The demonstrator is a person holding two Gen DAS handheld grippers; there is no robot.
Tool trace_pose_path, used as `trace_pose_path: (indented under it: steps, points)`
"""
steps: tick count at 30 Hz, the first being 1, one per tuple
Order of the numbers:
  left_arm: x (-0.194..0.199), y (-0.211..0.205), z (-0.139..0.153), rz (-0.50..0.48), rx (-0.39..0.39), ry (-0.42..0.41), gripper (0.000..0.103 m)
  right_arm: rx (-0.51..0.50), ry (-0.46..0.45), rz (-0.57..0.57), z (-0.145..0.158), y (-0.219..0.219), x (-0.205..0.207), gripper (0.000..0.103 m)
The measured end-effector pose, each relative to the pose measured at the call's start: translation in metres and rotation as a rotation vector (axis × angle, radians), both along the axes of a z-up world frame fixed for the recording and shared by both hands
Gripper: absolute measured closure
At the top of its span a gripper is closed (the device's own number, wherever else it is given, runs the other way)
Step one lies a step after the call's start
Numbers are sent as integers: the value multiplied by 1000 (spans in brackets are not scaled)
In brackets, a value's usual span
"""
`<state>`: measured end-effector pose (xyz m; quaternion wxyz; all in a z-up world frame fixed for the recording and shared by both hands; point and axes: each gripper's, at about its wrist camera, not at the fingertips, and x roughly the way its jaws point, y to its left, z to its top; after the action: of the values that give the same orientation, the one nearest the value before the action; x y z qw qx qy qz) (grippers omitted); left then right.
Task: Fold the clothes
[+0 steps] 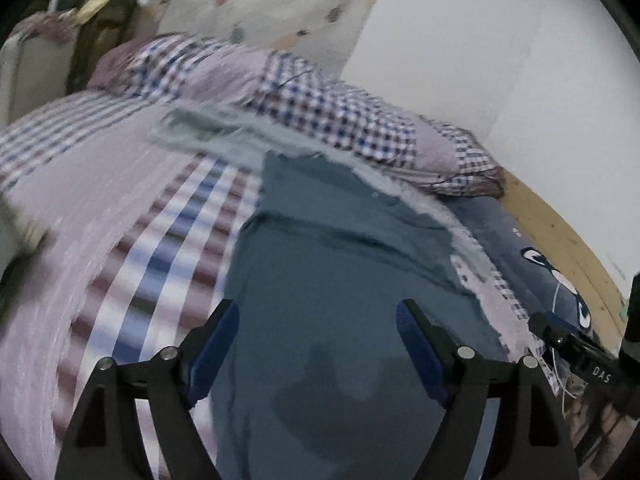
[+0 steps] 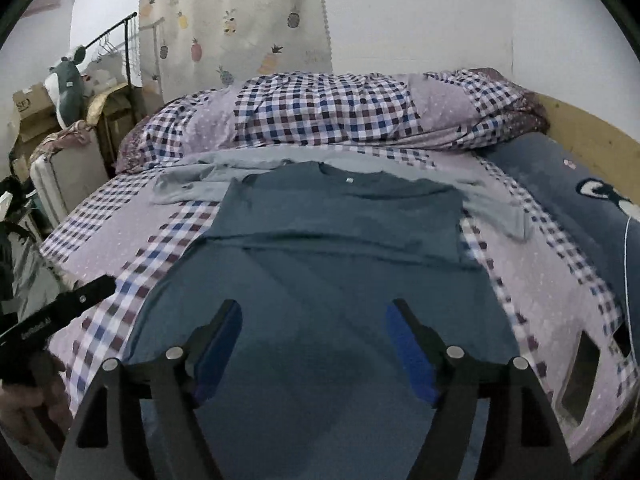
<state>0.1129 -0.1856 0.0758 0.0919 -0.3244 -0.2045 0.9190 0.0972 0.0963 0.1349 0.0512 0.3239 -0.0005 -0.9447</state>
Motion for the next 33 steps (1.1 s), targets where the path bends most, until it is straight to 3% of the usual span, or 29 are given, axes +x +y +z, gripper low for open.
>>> trace_pose_path:
  steps: [6, 11, 15, 22, 25, 28, 33]
  points:
    - [55, -20, -14, 128, 19, -41, 19, -82, 103, 78, -22, 24, 30, 24]
    - [87, -33, -40, 202, 7, -137, 19, -91, 91, 175, -37, 21, 38, 24]
    - [104, -35, -70, 224, 56, -218, 19, -117, 109, 230, -36, 16, 47, 24]
    - [109, -23, -120, 158, 214, -353, 19, -112, 133, 325, -39, -5, 61, 23]
    - [109, -28, -126, 169, 291, -357, 19, -95, 127, 362, -45, -15, 66, 23]
    - [113, -42, -132, 163, 498, -326, 19, -78, 123, 421, -52, -27, 72, 23]
    - [116, -45, -128, 96, 622, -276, 19, -41, 105, 584, -74, -66, 88, 23]
